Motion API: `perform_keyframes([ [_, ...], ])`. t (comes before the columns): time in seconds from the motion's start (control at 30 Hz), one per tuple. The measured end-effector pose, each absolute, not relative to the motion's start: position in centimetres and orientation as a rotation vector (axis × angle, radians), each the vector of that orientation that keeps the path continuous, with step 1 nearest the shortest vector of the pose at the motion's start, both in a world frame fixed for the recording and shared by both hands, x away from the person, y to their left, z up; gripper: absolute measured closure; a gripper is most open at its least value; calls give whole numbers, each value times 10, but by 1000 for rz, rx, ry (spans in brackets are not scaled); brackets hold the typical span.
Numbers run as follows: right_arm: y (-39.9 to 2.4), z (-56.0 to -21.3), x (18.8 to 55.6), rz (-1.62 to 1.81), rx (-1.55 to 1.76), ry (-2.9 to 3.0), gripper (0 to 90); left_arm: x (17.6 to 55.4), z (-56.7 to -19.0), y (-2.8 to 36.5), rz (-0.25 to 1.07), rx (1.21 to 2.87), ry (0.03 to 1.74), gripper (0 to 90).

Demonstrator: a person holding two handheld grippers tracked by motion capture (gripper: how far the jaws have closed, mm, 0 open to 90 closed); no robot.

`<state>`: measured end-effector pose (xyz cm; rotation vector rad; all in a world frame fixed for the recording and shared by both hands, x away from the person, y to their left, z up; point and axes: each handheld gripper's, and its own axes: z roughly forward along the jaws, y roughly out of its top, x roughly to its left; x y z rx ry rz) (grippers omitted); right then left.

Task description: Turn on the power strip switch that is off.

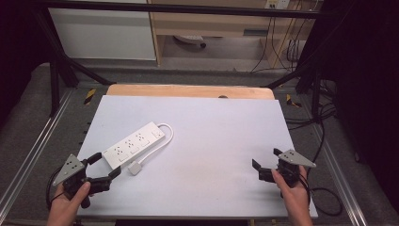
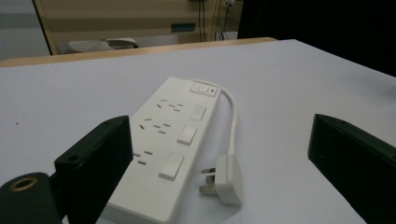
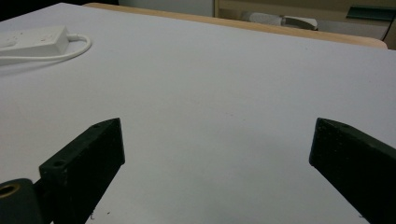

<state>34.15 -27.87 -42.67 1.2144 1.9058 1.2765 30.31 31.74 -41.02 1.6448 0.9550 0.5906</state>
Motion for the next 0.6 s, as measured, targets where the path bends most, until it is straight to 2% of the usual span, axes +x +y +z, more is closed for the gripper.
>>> perform_keyframes([
  [0.6,-278,-425,340,1290,1199,1887,34,299,-399,317,580,1601,928,55],
])
